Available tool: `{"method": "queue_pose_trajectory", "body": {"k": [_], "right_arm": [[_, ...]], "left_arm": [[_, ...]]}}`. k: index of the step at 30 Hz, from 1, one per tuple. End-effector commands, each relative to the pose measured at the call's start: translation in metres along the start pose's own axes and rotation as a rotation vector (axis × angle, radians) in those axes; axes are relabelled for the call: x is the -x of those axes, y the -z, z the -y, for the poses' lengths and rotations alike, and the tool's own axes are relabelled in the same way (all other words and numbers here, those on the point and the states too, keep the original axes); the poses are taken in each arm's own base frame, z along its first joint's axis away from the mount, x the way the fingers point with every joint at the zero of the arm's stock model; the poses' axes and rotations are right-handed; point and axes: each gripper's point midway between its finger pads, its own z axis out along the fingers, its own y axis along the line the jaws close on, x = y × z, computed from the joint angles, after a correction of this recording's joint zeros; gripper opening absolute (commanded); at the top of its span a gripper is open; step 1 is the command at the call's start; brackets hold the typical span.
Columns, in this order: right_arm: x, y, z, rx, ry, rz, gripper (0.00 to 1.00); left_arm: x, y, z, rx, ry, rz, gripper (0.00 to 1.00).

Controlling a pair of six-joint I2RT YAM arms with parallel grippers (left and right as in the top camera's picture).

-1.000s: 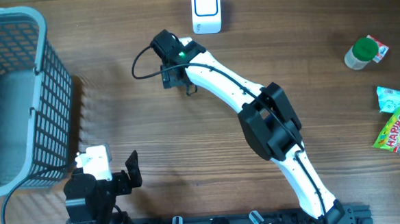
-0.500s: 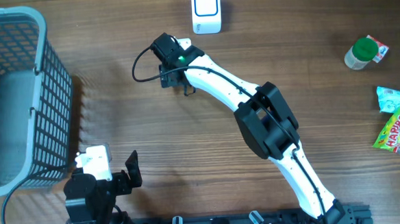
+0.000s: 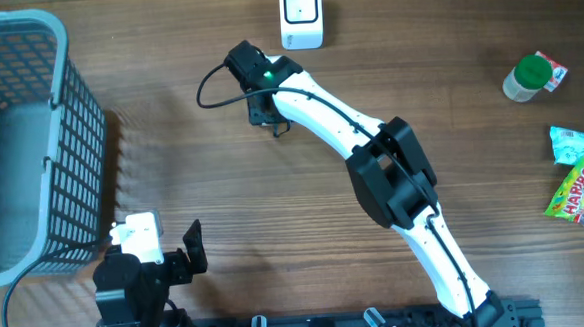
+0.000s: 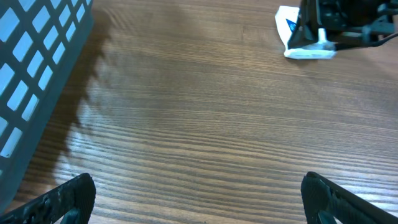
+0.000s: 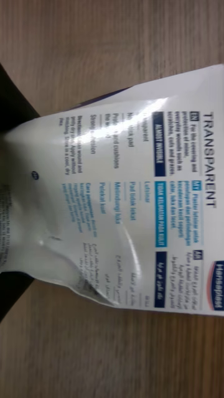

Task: Scan the item barcode
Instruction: 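Raise the plaster box up to the white scanner and hold it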

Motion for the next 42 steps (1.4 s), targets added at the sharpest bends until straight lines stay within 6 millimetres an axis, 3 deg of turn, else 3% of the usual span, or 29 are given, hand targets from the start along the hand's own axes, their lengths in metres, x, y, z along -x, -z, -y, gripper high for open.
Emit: {"method": "queue_pose_trajectory", "body": {"k": [1,4,6,10,14,17,20,23,28,31,42], "right_arm": [[-0.002,0.010,-0.003,0.103,0.037,-0.087,0.49],[0.006,0.049,-0.025,0.362,0.016,-0.141,0.48],[0.012,0.060,-0.025,0.469,-0.014,-0.173,0.47],[0.035,0.078,-0.009,0.724,-0.082,-0.227,0.43],[0.073,0.136,-0.004,1.186,-0.027,-0.176,0.44],[0.103,0.161,0.019,1.339,0.032,-0.052,0.44],[0.129,0.160,0.053,1.332,0.029,0.066,0.44],[0.143,0.156,0.071,1.329,0.030,0.135,0.45],[0.153,0.147,0.063,1.414,0.058,0.164,0.45],[0.157,0.131,0.060,1.428,0.015,0.142,0.45],[0.150,0.077,0.061,1.403,-0.071,0.072,0.45]], "left_arm": [[-0.001,-0.001,0.001,-0.008,-0.002,0.002,1.00],[-0.001,-0.001,0.001,-0.008,-0.002,0.002,1.00],[-0.001,0.000,0.001,-0.008,-0.002,0.002,1.00],[-0.001,0.000,0.001,-0.008,-0.002,0.002,1.00],[-0.001,0.000,0.001,-0.008,-0.002,0.002,1.00],[-0.001,0.000,0.001,-0.008,-0.002,0.002,1.00],[-0.001,0.000,0.001,-0.008,-0.002,0.002,1.00],[-0.001,0.000,0.001,-0.008,-0.002,0.002,1.00],[-0.001,0.000,0.001,-0.008,-0.002,0.002,1.00],[-0.001,-0.001,0.001,-0.008,-0.002,0.002,1.00],[-0.001,0.000,0.001,-0.008,-0.002,0.002,1.00]]}}
